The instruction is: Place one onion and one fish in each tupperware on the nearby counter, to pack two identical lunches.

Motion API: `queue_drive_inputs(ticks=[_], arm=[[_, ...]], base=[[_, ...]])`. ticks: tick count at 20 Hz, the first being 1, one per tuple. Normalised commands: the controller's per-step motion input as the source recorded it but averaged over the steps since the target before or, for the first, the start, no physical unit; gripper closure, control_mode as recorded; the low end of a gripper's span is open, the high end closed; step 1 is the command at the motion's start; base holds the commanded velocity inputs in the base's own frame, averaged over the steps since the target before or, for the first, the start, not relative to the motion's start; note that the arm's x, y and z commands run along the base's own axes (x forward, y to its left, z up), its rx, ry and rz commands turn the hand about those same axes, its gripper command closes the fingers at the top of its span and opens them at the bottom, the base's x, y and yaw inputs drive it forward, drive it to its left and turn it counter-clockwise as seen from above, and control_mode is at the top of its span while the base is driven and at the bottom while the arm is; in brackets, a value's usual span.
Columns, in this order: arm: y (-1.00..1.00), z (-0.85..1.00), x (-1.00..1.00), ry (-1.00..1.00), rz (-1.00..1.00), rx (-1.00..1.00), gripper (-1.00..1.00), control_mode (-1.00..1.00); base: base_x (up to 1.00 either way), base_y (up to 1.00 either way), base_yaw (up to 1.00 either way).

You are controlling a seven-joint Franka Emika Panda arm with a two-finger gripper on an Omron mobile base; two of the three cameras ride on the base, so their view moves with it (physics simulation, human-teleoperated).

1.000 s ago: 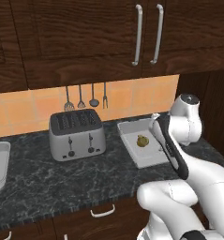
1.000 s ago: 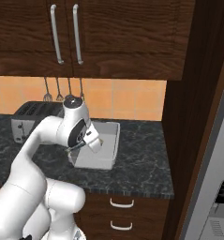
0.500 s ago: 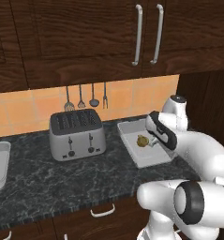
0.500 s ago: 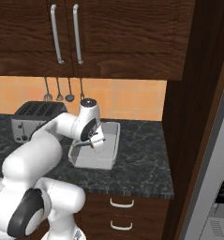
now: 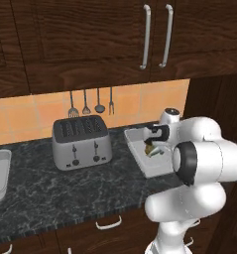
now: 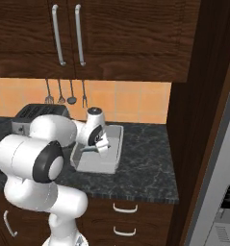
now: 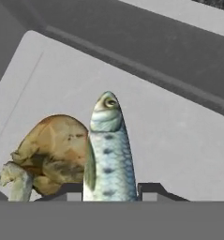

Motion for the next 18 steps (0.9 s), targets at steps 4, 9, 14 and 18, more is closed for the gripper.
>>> queue_drive_inputs(ticks=[4, 9, 14, 18], arm=[[0.0, -0.53, 0.62, 0.03, 0.0, 0.0, 1.0, -1.0], [-0.07, -0.35, 0.17, 0.03, 0.0, 0.0, -1.0, -1.0], [0.0, -0.01, -0.48, 0.0, 0.0, 0.0, -1.0, -1.0], [0.0, 0.04, -0.77, -0.02, -0.01, 0.0, -1.0, -1.0]], base=[[0.0, 0.0, 0.0], [0.0, 0.0, 0.0], [0.0, 0.0, 0.0], [0.0, 0.0, 0.0]])
